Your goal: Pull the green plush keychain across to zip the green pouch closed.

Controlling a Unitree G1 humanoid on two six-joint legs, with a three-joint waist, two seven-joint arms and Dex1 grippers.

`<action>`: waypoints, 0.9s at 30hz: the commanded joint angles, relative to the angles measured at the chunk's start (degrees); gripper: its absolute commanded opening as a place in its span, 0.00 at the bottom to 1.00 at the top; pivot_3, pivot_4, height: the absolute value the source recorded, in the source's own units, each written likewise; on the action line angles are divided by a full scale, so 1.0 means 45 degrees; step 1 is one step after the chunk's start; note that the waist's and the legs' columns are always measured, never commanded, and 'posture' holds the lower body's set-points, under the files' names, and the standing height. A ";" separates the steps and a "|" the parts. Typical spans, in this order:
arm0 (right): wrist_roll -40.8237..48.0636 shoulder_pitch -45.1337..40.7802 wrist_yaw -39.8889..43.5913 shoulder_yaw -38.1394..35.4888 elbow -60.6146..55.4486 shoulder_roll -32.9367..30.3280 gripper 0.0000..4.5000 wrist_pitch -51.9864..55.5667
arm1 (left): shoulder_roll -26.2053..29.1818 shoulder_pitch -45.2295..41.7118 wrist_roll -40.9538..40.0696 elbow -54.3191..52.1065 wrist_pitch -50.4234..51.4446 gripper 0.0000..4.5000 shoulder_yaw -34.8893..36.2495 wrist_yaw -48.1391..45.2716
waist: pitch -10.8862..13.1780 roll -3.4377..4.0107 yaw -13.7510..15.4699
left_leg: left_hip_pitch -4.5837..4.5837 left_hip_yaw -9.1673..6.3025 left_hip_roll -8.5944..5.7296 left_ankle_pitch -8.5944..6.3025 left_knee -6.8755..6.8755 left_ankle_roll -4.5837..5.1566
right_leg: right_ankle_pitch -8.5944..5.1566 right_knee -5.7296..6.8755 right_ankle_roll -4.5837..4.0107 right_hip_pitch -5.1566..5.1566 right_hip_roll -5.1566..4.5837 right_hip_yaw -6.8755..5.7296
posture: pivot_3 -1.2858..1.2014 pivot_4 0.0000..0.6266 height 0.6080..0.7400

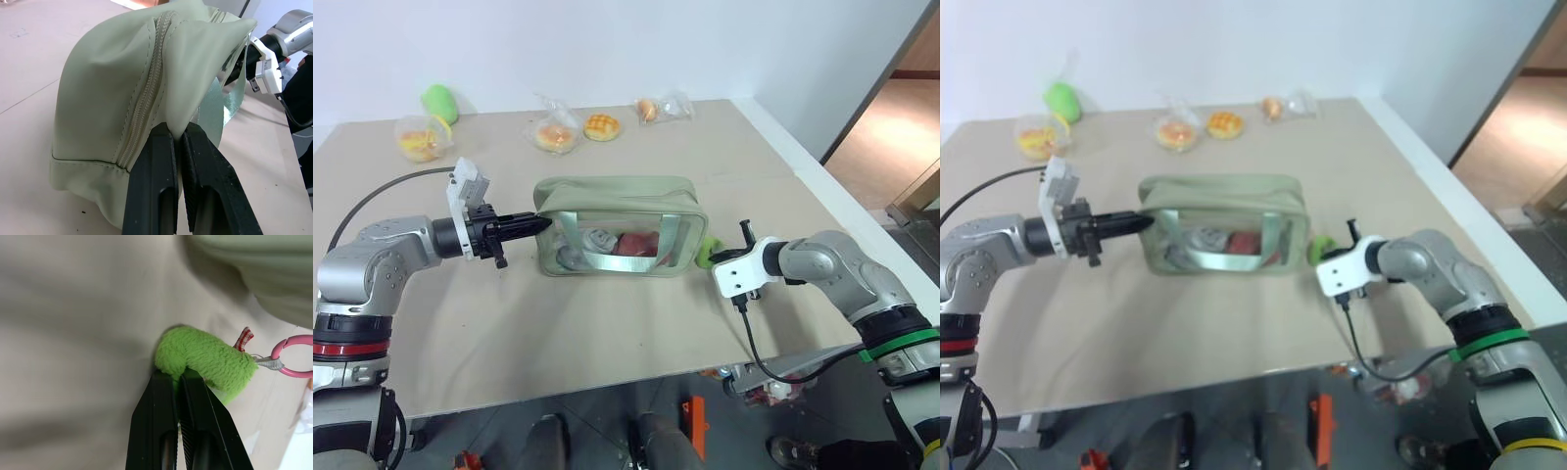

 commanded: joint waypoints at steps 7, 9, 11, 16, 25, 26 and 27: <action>0.7030 0.1260 0.2907 -0.3609 -0.3035 0.0140 0.46 0.6575 | 0.0040 0.0306 -0.0930 -0.0482 0.0373 0.21 0.1209 0.0388 | 0.0001 0.0001 0.0014 | 0.0005 0.0005 -0.0001 0.0001 -0.0006 0.0006 | 0.0011 -0.0002 0.0021 0.0013 -0.0008 0.0009 | 0.52 0.24 1.00; 0.7762 0.1456 0.3170 -0.4184 -0.3517 -0.0186 0.64 0.7876 | -0.0020 0.0172 -0.1182 -0.0510 0.0441 0.39 0.1458 0.0493 | 0.0001 0.0001 0.0018 | 0.0000 0.0003 0.0001 0.0001 -0.0008 0.0006 | 0.0011 -0.0002 0.0020 0.0004 -0.0005 0.0004 | 0.52 0.24 1.00; 0.8327 0.1824 0.3651 -0.4561 -0.4014 -0.0709 0.77 0.8754 | 0.0013 0.0077 -0.1164 -0.0619 0.0381 0.52 0.1396 0.0597 | 0.0001 0.0002 0.0019 | -0.0002 0.0003 0.0000 0.0001 -0.0010 0.0006 | 0.0010 -0.0002 0.0018 0.0002 -0.0007 0.0001 | 0.52 0.24 1.00; 0.9959 0.2407 0.4443 -0.5831 -0.4808 -0.1589 0.78 1.0027 | 0.0456 0.0039 -0.0933 -0.0677 0.0647 0.92 0.1198 0.0877 | 0.0002 0.0000 0.0025 | -0.0005 0.0007 -0.0002 -0.0003 -0.0014 0.0011 | 0.0001 -0.0020 0.0006 0.0004 -0.0009 0.0006 | 0.52 0.24 1.00; 1.2941 0.2842 0.4157 -0.8468 -0.5992 -0.1882 0.78 1.2496 | 0.3212 0.3454 -0.1233 -0.1292 0.0283 0.97 0.3278 -0.1176 | 0.0003 0.0001 -0.0056 | -0.0011 0.0028 0.0007 -0.0008 -0.0096 0.0011 | -0.0017 -0.0020 -0.0017 -0.0064 -0.0006 0.0026 | 0.52 0.24 1.00; 1.3129 0.3027 0.3995 -0.8611 -0.6136 -0.1818 0.78 1.2762 | 0.3263 0.3746 -0.1276 -0.1167 0.0226 0.97 0.3566 -0.1182 | 0.0003 0.0001 -0.0033 | -0.0014 0.0025 0.0008 -0.0008 -0.0105 0.0011 | -0.0028 -0.0020 -0.0028 -0.0068 -0.0008 0.0019 | 0.52 0.24 1.00; 1.3423 0.3437 0.3690 -0.8833 -0.6496 -0.1606 0.78 1.3151 | 0.3177 0.3954 -0.1367 -0.0999 0.0287 0.97 0.3919 -0.0940 | 0.0003 0.0001 -0.0011 | -0.0015 0.0025 0.0009 -0.0008 -0.0105 0.0011 | -0.0042 -0.0020 -0.0052 -0.0071 -0.0008 0.0018 | 0.52 0.24 1.00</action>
